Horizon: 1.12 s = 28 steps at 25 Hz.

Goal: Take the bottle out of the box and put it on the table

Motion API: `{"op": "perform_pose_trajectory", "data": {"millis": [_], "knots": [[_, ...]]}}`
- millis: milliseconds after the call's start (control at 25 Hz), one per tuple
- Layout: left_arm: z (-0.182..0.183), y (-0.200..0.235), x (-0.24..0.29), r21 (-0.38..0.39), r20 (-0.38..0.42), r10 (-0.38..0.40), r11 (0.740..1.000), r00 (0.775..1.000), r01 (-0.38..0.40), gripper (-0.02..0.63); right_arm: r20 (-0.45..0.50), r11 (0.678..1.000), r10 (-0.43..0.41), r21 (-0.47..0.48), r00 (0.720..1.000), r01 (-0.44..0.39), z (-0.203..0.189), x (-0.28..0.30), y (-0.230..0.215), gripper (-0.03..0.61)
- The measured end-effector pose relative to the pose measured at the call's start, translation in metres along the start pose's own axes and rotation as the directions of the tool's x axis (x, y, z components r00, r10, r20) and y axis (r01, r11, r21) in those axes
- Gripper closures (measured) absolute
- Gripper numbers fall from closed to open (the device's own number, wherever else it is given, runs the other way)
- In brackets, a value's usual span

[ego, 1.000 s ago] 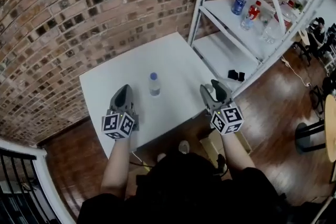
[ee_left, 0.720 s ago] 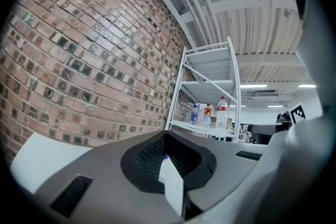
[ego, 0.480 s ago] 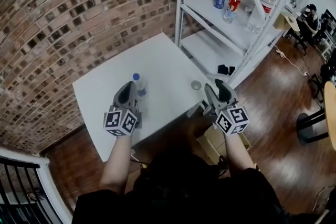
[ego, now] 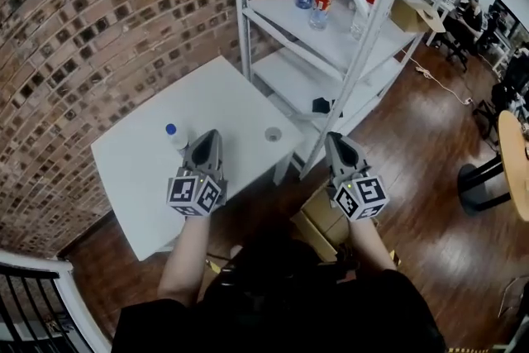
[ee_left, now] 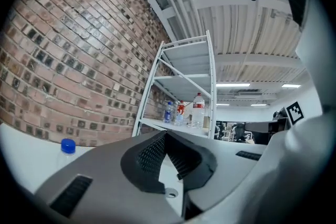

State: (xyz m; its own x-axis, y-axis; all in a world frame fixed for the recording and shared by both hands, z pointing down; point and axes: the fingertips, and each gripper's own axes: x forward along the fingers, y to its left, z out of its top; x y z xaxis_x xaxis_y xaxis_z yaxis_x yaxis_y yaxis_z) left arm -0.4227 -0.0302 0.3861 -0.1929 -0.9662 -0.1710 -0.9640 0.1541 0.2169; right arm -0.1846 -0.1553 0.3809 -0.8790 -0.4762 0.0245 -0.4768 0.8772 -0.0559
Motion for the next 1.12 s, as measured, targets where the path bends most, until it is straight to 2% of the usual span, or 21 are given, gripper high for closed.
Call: {"op": "perform_pose_trajectory", "data": {"millis": [200,520,640,800,1120], "knots": [[-0.008,-0.039,0.016,0.014,-0.018,-0.067,0.998,0.998,0.068,0.621,0.005,1.0,-0.022,0.017,1.0,0.022,-0.004,-0.018,-0.012,0.575],[-0.004,-0.054,0.003,0.025,-0.011,-0.086,0.996,0.996,0.086,0.621,0.016,0.996,-0.067,0.055,0.998,0.066,-0.01,-0.038,-0.015,0.577],[-0.003,-0.055,-0.001,0.047,-0.007,-0.089,0.995,0.996,0.089,0.621,0.02,0.993,-0.078,0.087,0.997,0.076,-0.013,-0.041,-0.021,0.577],[-0.011,-0.049,-0.01,0.035,-0.03,-0.073,0.997,0.997,0.074,0.621,0.001,0.989,-0.086,0.119,0.996,0.085,-0.025,-0.045,-0.021,0.577],[-0.012,-0.033,-0.018,0.028,-0.035,-0.041,0.999,0.999,0.042,0.621,-0.004,0.99,-0.06,0.13,0.998,0.06,-0.029,-0.034,-0.017,0.577]]}}
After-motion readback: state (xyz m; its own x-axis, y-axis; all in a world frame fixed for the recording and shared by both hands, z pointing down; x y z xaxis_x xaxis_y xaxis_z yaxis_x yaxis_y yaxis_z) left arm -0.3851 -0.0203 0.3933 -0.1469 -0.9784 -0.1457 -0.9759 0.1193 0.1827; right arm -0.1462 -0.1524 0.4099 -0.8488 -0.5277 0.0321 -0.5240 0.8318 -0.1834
